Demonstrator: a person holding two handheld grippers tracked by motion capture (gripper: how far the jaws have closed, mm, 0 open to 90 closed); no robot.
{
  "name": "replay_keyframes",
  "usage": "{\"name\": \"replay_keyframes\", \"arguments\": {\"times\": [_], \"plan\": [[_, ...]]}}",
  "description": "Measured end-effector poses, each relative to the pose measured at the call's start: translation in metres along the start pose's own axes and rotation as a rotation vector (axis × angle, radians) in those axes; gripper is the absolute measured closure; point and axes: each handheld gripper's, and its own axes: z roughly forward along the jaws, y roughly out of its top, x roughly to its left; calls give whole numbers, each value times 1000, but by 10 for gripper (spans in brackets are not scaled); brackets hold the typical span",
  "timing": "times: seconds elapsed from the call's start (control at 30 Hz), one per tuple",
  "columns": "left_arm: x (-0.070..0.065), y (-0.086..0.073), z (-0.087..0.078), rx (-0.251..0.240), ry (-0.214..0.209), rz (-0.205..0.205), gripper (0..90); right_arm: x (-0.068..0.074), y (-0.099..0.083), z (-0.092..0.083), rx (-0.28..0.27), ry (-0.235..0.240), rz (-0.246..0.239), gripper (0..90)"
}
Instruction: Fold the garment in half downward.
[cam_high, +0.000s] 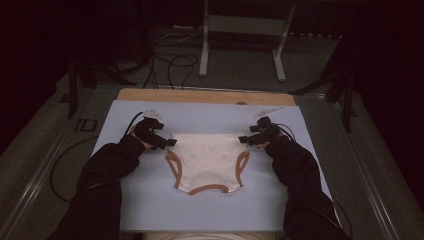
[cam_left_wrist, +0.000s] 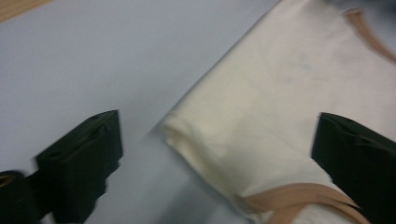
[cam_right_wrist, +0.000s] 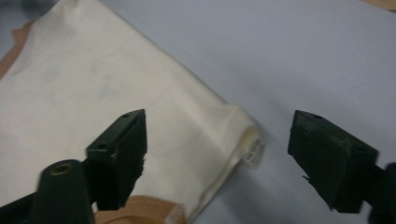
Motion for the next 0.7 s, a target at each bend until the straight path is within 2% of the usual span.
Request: {"name": "replay_keyframes", "arguments": {"times": [0.17,0.33,0.37,0.53,0.57,0.67,0.7], "plan": [[-12,-2,-8,-7,-29,40,0,7,1,-1,3,24,-5,112],[-22,-1,-14,-3,-53,71,0,11,2,-3,-13,30,4,93],[-26,0,-18,-6,-61,89,0,14,3,-4,-24,27,1,92],[-36,2,-25,-19,-75,112,0,21,5,-10,-61,19,-11,92],[-40,2,-27,-18,-92,121,0,26,7,-13,-68,16,-32,92],[-43,2,-29,-22,-93,130,0,28,8,-13,-72,12,-37,92],[-47,1,-30,-24,-102,138,0,35,11,-16,-78,7,-59,92]]}}
